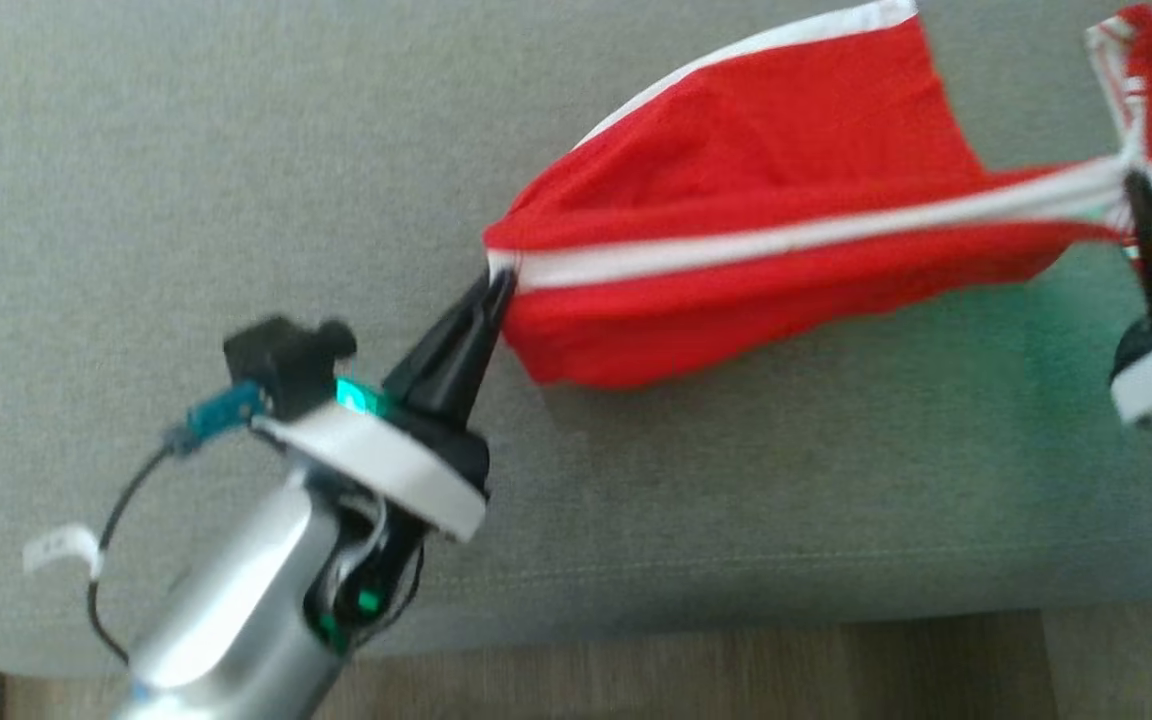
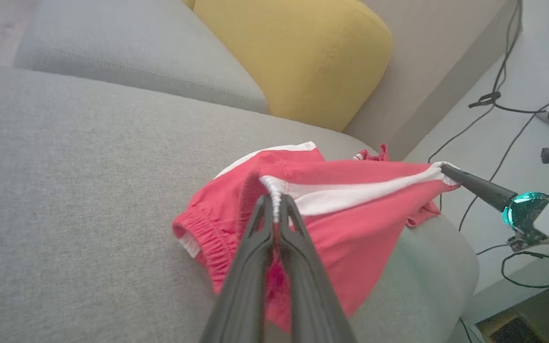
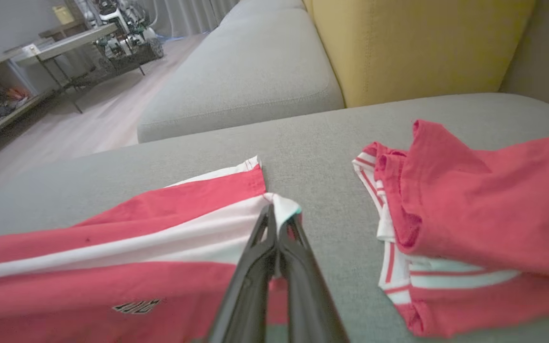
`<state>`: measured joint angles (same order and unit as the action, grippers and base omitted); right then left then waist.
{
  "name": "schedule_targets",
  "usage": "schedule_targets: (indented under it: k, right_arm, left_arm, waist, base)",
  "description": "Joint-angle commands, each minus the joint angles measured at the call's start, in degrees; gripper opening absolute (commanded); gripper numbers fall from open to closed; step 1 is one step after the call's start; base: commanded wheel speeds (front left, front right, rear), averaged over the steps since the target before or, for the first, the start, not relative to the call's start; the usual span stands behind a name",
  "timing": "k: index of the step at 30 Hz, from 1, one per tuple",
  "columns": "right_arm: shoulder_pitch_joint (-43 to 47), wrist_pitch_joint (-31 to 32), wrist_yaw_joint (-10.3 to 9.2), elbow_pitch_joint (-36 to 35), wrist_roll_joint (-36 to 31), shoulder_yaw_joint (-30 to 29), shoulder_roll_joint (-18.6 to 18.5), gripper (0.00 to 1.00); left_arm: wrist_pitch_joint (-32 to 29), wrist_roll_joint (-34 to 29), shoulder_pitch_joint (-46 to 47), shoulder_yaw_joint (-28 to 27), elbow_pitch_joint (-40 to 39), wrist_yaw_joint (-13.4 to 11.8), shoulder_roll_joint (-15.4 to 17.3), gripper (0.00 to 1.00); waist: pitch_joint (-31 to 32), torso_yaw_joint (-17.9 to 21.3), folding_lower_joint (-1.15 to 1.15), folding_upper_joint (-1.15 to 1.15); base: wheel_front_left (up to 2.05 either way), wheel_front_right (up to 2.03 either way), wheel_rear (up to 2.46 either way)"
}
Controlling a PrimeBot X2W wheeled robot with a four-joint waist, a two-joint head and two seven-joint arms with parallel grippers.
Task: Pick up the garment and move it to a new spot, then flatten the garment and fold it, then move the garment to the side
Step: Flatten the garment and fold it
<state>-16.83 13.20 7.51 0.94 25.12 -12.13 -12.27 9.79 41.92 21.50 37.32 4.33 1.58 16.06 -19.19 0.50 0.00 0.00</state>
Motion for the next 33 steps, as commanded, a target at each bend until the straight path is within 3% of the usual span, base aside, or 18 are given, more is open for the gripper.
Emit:
schedule_targets:
  k: [1, 7, 17, 21, 23, 24, 25, 26, 27, 33]
  right_arm:
    - [-3.2, 0.4, -0.02, -1.0, -0.4, 0.8, -2.1, 0.00]
    - [-14.5, 2.6, -0.02, 5.6, -0.5, 4.5, -6.7, 0.00]
    - [-30.2, 2.9, -0.02, 19.1, -0.7, 11.0, -9.9, 0.02]
    - [-34.2, 1.2, -0.02, 24.3, -0.2, 13.3, -10.2, 0.29]
    - [-35.7, -0.2, -0.02, 26.4, 0.2, 14.4, -10.1, 0.60]
    - [-36.3, -0.8, -0.02, 27.4, 0.4, 14.9, -10.1, 0.97]
    - [-36.8, -1.6, -0.02, 28.1, 0.7, 15.4, -10.0, 1.00]
    - [-37.1, -2.4, -0.02, 28.7, 1.1, 15.7, -9.8, 1.00]
    - [-37.2, -3.2, -0.02, 29.2, 1.5, 16.0, -9.8, 1.00]
    - [-32.7, -9.2, -0.02, 28.1, 4.4, 17.2, -9.7, 1.00]
  left_arm:
    - [-0.4, 0.4, 3.4, -3.2, -0.5, -0.2, 0.3, 0.00]
    - [-3.2, 1.9, 9.6, -4.1, 3.5, -1.0, -2.3, 0.00]
    - [-2.8, -0.1, 16.0, -4.3, 7.8, -2.5, -3.9, 0.00]
    - [-1.5, -0.6, 17.7, -4.0, 9.5, -1.8, -4.7, 0.00]
    - [-1.1, -0.8, 18.3, -3.8, 10.6, -1.6, -5.0, 0.00]
    - [-0.9, -0.9, 18.5, -3.8, 11.2, -1.6, -5.1, 0.13]
    - [-0.7, -1.1, 18.8, -3.6, 11.8, -1.6, -5.2, 0.38]
    - [-0.6, -1.2, 18.9, -3.5, 12.3, -1.6, -5.3, 0.76]
    - [-0.4, -1.3, 18.9, -3.4, 12.8, -1.6, -5.4, 1.00]
    - [2.5, -3.8, 16.5, -3.5, 13.6, -4.2, -4.8, 1.00]
  waist:
    - [-2.7, -1.6, 0.00, 0.00]
    - [-6.5, -3.3, 0.00, 0.00]
    - [-10.0, -4.4, 0.00, 0.00]
    - [-10.6, -4.6, 0.00, 0.00]
    - [-10.7, -4.6, 0.00, 0.00]
    - [-10.7, -4.6, 0.00, 0.00]
    - [-10.6, -4.6, 0.00, 0.00]
    - [-10.5, -4.5, 0.00, 0.00]
    - [-10.2, -4.3, 0.00, 0.00]
    - [-6.6, -3.1, 0.00, 0.00]
  base:
    - [0.00, 0.00, 0.00]
    - [0.00, 0.00, 0.00]
    - [0.00, 0.00, 0.00]
    - [0.00, 0.00, 0.00]
    - [0.00, 0.00, 0.00]
    - [0.00, 0.00, 0.00]
    - [0.00, 0.00, 0.00]
    - [0.00, 0.00, 0.00]
    - [0.00, 0.00, 0.00]
    - [0.00, 0.00, 0.00]
